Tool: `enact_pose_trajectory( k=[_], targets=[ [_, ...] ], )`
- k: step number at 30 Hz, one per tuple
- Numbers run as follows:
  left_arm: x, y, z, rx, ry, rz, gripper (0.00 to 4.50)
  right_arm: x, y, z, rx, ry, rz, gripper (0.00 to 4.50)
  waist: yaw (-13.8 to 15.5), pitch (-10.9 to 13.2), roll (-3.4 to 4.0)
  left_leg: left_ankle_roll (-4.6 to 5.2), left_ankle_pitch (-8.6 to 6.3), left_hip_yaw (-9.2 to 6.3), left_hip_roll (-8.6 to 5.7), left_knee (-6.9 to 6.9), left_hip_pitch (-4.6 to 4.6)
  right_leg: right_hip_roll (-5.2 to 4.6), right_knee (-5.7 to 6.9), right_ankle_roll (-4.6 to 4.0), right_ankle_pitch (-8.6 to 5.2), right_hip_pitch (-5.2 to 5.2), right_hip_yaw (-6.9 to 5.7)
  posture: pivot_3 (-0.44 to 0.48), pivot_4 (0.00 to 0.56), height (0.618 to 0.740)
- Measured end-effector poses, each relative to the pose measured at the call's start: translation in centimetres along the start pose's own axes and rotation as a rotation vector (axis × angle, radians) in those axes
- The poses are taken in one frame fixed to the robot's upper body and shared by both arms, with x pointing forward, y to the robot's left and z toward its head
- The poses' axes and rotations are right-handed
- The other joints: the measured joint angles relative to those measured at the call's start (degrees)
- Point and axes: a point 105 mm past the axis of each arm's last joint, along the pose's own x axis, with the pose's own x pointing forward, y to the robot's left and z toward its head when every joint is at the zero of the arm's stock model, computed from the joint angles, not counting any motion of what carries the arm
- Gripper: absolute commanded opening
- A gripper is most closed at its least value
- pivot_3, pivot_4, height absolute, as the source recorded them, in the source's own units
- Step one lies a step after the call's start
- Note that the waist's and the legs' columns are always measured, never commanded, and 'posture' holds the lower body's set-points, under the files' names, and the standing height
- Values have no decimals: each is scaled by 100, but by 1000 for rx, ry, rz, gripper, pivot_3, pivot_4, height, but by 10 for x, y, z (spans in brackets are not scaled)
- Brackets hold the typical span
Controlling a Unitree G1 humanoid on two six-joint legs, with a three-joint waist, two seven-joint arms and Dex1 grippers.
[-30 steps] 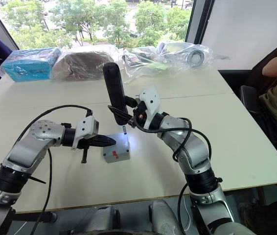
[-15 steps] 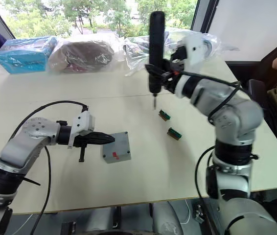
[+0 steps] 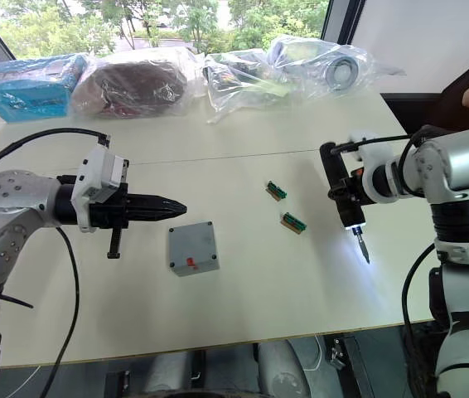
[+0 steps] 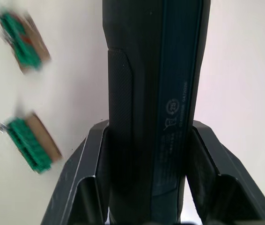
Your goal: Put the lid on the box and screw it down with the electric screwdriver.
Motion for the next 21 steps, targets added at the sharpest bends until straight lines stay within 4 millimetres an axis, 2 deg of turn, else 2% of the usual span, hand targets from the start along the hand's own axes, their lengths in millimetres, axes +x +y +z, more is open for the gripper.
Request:
enact_pose_trajectory(
  k=[4,6,7,10,12,14,17,19,20,21],
  targets=[
    [-2,0,1,-5,0,17,0,14,-5,-5,10,33,-8,1621,-2,3,-4,0,0,3,0,38,-7,-3,1,1,1,11,1,0,150,740],
    [0,-3,4,-6,-3,12,0,23,-7,-6,6,38,-24,2625,1,4,-6,0,0,5,-4,47,-7,-8,0,6,4,16,4,0,150,740],
    [0,-3,4,-4,-4,12,0,25,-8,-6,-1,38,-28,2755,1,4,-9,0,0,4,-4,50,-7,-7,0,9,6,18,4,0,150,740],
    [-1,-4,4,-13,5,25,0,29,-7,-2,-55,8,-24,3885,8,5,-10,0,0,2,-5,52,-7,-7,2,14,12,18,4,0,150,740],
    [-3,-6,1,-31,10,31,0,29,-7,-1,-91,-13,-20,4435,4,5,-10,0,0,2,-4,52,-7,-6,5,16,13,18,4,0,150,740],
    [-6,-6,-5,-50,28,49,0,26,-5,5,-152,-58,-20,4435,5,6,-8,0,0,2,-4,52,-6,-6,6,17,13,16,4,0,150,740],
    [-11,-7,-19,-87,78,72,0,9,4,23,-243,-167,-2,4435,-13,6,-8,0,0,4,-1,51,-2,-4,10,17,13,14,4,0,150,740],
    [-18,-6,-31,-114,116,100,0,-6,22,37,-323,-279,61,4435,-6,6,-8,0,0,2,1,50,2,-2,17,16,13,15,1,0,150,740],
    [-21,-6,-35,-125,128,109,0,-12,31,40,-350,-309,94,4015,-2,6,-8,0,0,-1,2,50,2,0,20,16,12,15,0,0,150,740],
    [-23,-6,-41,-135,147,119,0,-18,42,43,-386,-349,137,3892,3,5,-9,0,0,-4,2,49,2,0,20,16,13,15,-3,0,150,740]
  ],
)
